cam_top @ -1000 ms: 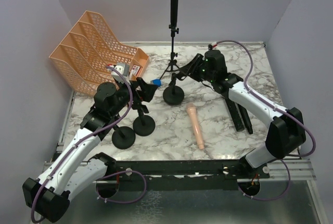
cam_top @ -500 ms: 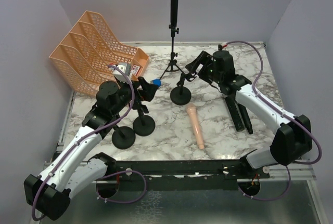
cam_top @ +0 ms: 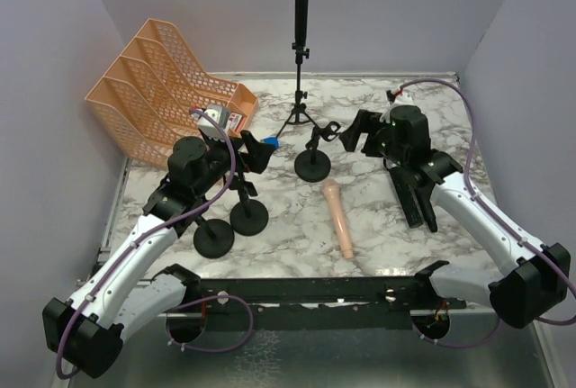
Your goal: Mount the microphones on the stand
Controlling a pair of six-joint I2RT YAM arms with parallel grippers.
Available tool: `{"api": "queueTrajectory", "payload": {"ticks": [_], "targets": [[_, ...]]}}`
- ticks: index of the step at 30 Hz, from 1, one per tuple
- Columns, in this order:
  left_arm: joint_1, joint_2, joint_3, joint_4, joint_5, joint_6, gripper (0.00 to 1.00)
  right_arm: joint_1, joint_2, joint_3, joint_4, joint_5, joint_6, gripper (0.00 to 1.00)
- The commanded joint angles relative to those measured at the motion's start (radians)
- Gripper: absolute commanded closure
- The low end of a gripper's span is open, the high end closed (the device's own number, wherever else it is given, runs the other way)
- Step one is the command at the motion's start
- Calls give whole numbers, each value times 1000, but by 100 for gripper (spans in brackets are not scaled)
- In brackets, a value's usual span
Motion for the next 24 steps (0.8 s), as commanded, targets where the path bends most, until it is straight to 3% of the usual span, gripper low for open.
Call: {"api": "queueTrajectory", "payload": {"ticks": [1,5,10,18,24], "targets": [[1,-9,38,-1,6,21,1,-5,-20,-101,-146,-52,-178,14],[1,-1,52,-4,9,23,1,1,-20,-193,-164,-89,-200,14],[1,-2,48,-1,0,21,1,97,25,-266,-132,-77,-156,15],[1,-39,25,-3,-3,27,1,209,170,-247,-129,14,-101,17],[1,-49,9,1,0,17,1,292,325,-182,-218,198,-34,26]]}}
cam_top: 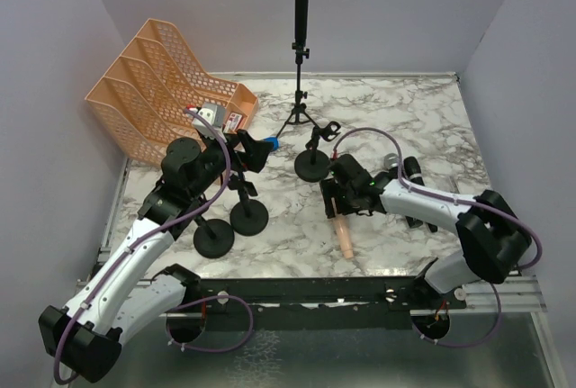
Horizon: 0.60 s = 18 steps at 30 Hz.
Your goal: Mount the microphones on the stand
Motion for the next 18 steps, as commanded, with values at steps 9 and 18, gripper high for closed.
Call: {"api": "queueTrajectory", "payload": {"ticks": [9,18], "targets": [[1,-23,-24,16,14,-4,1,58,127,52,-52,120,86,57],[1,-21,-8,29,67,-21,1,63,-66,-7,78,83,29,76]]}}
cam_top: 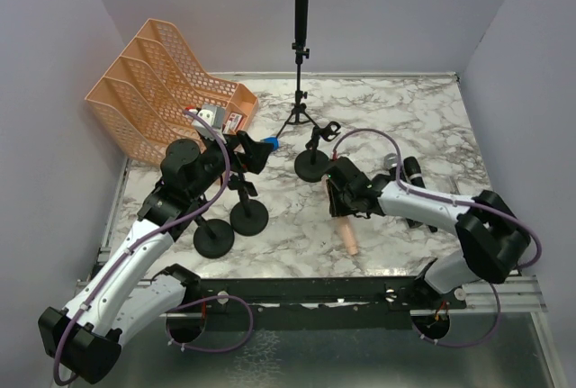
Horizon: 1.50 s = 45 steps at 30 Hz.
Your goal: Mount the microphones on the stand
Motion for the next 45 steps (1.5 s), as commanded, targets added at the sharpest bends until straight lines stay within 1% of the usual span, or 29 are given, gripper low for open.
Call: {"api": "queueTrajectory", "payload": {"ticks": [1,5,7,10,13,17,20,24,28,36,38,40,43,44,45], "targets": [[1,-8,6,24,61,-18,1,7,-187,-44,143,-30,-55,77],[0,-7,19,25,86,-27,1,7,-400,-123,346,-153,-92,76],[0,-14,13,63,117,-30,1,7,-476,-157,479,-189,-87,76],[-2,-20,-3,128,184,-48,1,7,-548,-179,652,-207,-73,76],[-2,-15,-7,166,264,-67,1,7,-576,-168,802,-249,-56,76],[-6,-15,-32,259,374,-108,1,7,-558,-116,948,-284,-39,78],[-21,-16,-46,305,425,-129,1,7,-521,-64,1010,-303,-23,81],[-59,-7,-42,310,444,-112,1,7,-475,-15,1111,-358,15,82],[-96,19,-42,327,459,-124,2,7,-429,22,1194,-425,58,80],[-106,29,-59,352,464,-121,2,7,-358,64,1284,-526,144,80],[-106,29,-62,366,432,-142,7,7,-348,70,1287,-555,173,80],[-106,24,-73,387,384,-168,17,7,-341,67,1294,-581,197,80],[-107,26,-81,410,393,-174,29,7,-339,59,1303,-591,220,80],[-108,28,-82,417,401,-176,32,7,-337,56,1305,-592,225,80],[-108,30,-82,423,415,-179,37,7,-336,55,1306,-593,230,80]]}}
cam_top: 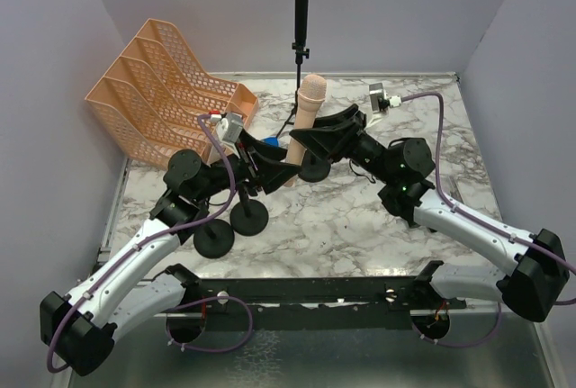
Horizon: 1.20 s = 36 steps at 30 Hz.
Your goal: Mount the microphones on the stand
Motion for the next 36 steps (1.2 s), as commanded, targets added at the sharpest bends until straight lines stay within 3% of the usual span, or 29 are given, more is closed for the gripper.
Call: {"api": "queueTrajectory", "payload": {"ticks": [1,5,9,12,19,23,25,28,36], "targets": [[-7,3,-17,74,16,-24,42,7,4,13,70,-58,57,80],[-9,10,-10,87,79,-5,50,7,14,14,79,-70,69,80],[-10,12,1,91,115,18,34,7,22,12,82,-69,75,80],[-12,20,6,95,131,27,34,7,27,7,87,-67,80,80],[-13,47,19,99,186,36,72,7,26,2,76,-60,84,73],[-13,37,11,99,188,58,100,7,9,6,0,6,64,47],[-13,26,4,99,192,72,100,7,-1,7,-36,54,45,38],[-14,14,0,99,222,98,100,7,-6,38,-132,122,34,34],[-15,-3,-14,99,229,127,100,7,-11,59,-141,96,58,43]]}}
